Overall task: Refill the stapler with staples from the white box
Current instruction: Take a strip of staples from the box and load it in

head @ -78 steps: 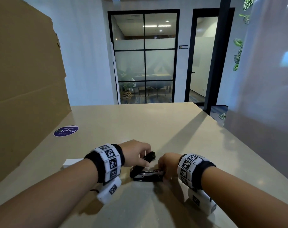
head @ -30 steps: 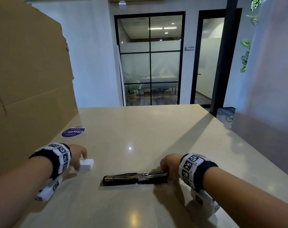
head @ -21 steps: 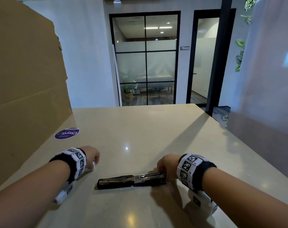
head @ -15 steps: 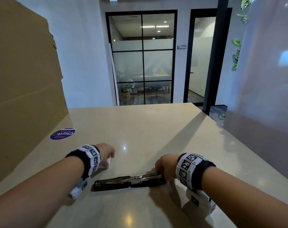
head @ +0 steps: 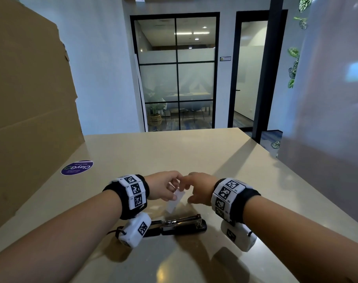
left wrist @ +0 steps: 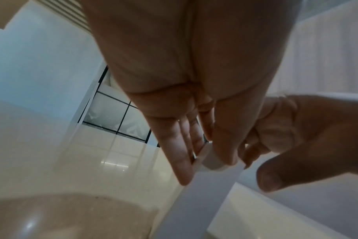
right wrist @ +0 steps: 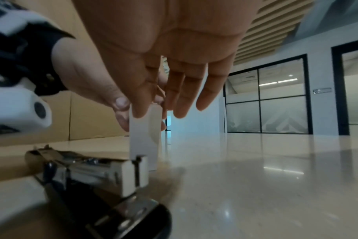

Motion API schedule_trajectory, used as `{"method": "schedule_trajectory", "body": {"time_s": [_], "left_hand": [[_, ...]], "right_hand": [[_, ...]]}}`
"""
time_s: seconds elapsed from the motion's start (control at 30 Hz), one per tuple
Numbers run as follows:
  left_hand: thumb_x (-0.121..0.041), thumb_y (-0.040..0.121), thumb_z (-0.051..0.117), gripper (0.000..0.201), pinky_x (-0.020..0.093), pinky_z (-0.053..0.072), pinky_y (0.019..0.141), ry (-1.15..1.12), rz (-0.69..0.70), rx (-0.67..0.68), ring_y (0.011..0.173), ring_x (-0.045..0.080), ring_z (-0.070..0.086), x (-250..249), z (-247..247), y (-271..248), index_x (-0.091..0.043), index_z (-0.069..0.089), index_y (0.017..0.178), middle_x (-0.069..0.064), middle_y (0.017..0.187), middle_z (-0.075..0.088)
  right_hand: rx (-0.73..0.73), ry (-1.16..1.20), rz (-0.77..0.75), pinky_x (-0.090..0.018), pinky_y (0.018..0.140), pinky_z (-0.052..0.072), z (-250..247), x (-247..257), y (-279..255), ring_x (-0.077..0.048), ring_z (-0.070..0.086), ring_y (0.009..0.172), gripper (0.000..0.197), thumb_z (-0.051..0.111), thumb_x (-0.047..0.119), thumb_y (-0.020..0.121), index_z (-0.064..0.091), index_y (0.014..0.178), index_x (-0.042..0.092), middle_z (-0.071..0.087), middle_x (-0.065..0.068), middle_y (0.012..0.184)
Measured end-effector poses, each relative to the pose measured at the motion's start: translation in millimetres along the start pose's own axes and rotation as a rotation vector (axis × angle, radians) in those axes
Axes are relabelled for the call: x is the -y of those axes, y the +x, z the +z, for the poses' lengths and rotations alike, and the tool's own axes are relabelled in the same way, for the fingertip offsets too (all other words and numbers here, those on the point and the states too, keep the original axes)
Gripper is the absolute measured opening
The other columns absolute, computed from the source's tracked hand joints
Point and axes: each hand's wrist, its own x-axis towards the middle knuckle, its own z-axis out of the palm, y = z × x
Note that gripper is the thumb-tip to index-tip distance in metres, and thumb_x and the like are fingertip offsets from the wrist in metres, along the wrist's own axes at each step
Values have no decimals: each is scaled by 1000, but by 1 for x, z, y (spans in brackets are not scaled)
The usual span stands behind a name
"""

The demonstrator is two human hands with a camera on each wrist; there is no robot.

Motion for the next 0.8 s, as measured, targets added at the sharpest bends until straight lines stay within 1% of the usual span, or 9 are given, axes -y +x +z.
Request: {"method": "schedule_trajectory", "body": {"time_s": [0.07, 0.17, 0.33, 0.43, 0.53, 0.6, 0.7, 0.73, 0.8], "left_hand": [[7, 84, 61, 40, 29, 56, 81, -78, 10, 24, 96, 16, 58, -1, 0, -3, -17, 50, 114, 1, 111, 52], [10, 84, 59, 42, 19, 55, 72, -120, 25, 37, 91, 9, 60, 0, 1, -6, -18, 48, 114, 5, 117, 53], [9, 82, 60, 48, 11, 50, 62, -141, 19, 21, 82, 4, 59, 0, 1, -8, -23, 44, 113, -13, 101, 56], [9, 81, 61, 49, 16, 51, 66, -140, 7, 13, 82, 6, 60, -1, 2, -9, -21, 45, 115, -13, 100, 58], [1, 76, 65, 48, 36, 55, 80, -108, 4, -6, 87, 12, 61, -1, 3, -9, -13, 48, 119, -5, 104, 61], [-1, 75, 67, 51, 40, 53, 87, -88, 1, -11, 90, 13, 61, -2, 4, -9, -12, 48, 121, -4, 103, 61], [4, 79, 65, 45, 25, 54, 73, -109, 8, -2, 79, 2, 59, 1, 4, -6, -14, 48, 117, -10, 96, 60], [6, 81, 63, 46, 19, 52, 67, -135, 8, 7, 75, -1, 59, 2, 4, -6, -18, 47, 116, -9, 98, 60], [7, 83, 62, 48, 14, 51, 65, -182, 11, 17, 79, 2, 61, 6, 4, -7, -23, 45, 117, -3, 113, 59]], "right_hand": [[-12, -3, -24, -27, 78, 41, 1, 5, 3, -27, 60, 100, 41, 70, 15, 80, 54, 117, 15, 57, -7, 120], [-49, -47, -52, -26, 75, 37, 3, 8, 4, -26, 58, 96, 39, 70, 16, 80, 54, 116, 15, 56, -7, 119], [-51, -114, -115, -29, 82, 43, 1, 16, 7, -29, 57, 108, 33, 69, 14, 81, 58, 112, 13, 56, -8, 122], [-25, -147, -141, -29, 82, 43, -3, 18, 9, -29, 57, 109, 34, 70, 14, 80, 59, 113, 11, 55, -10, 124], [9, -178, -145, -32, 84, 46, -5, 20, 10, -31, 57, 108, 34, 72, 14, 78, 60, 109, 8, 53, -10, 124], [28, -180, -140, -34, 84, 47, -7, 21, 10, -31, 58, 106, 33, 74, 14, 76, 60, 105, 7, 53, -10, 122], [18, -194, -147, -31, 76, 43, -8, 22, 9, -31, 59, 103, 23, 73, 13, 76, 61, 95, 8, 56, -11, 118], [0, -205, -151, -29, 73, 40, -7, 22, 9, -31, 59, 101, 17, 71, 13, 77, 59, 89, 11, 57, -11, 117], [-18, -219, -144, -27, 70, 36, -6, 20, 10, -28, 57, 92, 20, 69, 13, 79, 50, 77, 18, 59, -10, 111]]}}
